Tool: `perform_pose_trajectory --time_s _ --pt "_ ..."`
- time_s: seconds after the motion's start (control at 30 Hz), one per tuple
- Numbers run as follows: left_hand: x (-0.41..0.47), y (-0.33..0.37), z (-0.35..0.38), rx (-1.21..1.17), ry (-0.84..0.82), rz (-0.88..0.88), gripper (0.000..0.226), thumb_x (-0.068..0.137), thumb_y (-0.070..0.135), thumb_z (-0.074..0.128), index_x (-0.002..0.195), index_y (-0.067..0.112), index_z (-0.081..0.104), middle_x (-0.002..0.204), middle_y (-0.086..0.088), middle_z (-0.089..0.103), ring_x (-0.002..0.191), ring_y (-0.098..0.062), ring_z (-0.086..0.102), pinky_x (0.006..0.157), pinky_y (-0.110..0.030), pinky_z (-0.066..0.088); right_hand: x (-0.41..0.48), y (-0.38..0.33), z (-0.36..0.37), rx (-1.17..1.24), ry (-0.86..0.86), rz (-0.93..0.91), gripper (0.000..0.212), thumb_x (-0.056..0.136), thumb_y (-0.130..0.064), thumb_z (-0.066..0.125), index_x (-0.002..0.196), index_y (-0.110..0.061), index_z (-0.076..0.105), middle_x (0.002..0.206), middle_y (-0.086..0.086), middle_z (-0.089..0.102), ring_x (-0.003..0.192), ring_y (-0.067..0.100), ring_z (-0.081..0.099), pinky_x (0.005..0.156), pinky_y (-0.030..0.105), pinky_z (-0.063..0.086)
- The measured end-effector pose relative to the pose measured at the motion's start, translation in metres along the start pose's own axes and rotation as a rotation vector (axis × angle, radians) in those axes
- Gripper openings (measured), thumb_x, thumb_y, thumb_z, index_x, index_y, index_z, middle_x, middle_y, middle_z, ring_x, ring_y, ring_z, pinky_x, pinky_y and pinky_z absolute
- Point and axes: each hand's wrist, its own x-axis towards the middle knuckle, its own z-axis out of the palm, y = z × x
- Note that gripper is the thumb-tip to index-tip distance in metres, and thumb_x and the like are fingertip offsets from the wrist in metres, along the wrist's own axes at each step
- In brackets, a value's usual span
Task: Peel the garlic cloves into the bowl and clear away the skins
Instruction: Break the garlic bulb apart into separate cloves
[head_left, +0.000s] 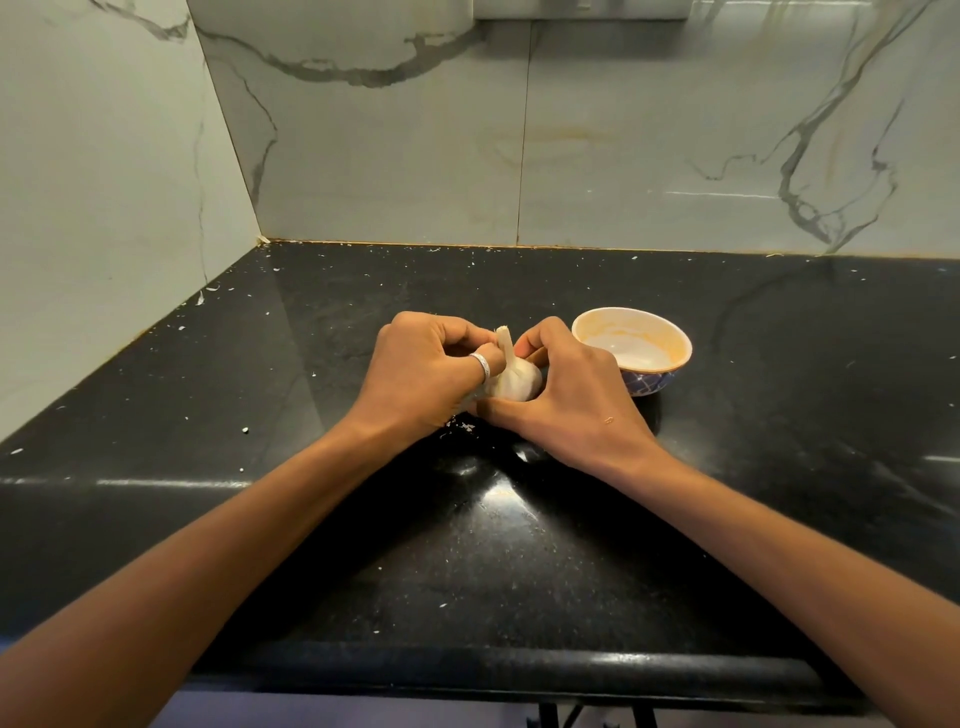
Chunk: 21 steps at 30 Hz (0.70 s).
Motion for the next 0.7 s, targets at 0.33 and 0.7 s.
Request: perform_pose_trajectory --time_s 0.33,0.7 --pt "0.003 -0.001 -0.001 -0.048 0.029 -0.061 0.010 0.070 0.032 0.068 0.073 0.028 0.077 0.071 0.006 0.075 0.068 -0.010 0.070 0.074 -0.036 0.061 -0.002 -0.003 -0.002 0.005 -0.037 -0.010 0.050 0.072 -0.040 0.088 0.102 -0.021 0.053 0.089 -0.008 0.066 0.080 0.011 0.064 0.070 0.036 0.055" --pt "0.006 0.006 -0.017 -0.143 -0.118 -0.142 0.014 0.093 0.003 0.067 0.085 0.012 0.074 0.092 -0.009 0.075 0.083 -0.017 0.073 0.073 -0.032 0.064 0.003 0.002 -0.008 0.458 -0.236 0.185 0.050 0.075 -0.012 0.090 0.114 -0.023 0.060 0.109 0.002 0.075 0.103 0.027 0.071 0.096 0.044 0.058"
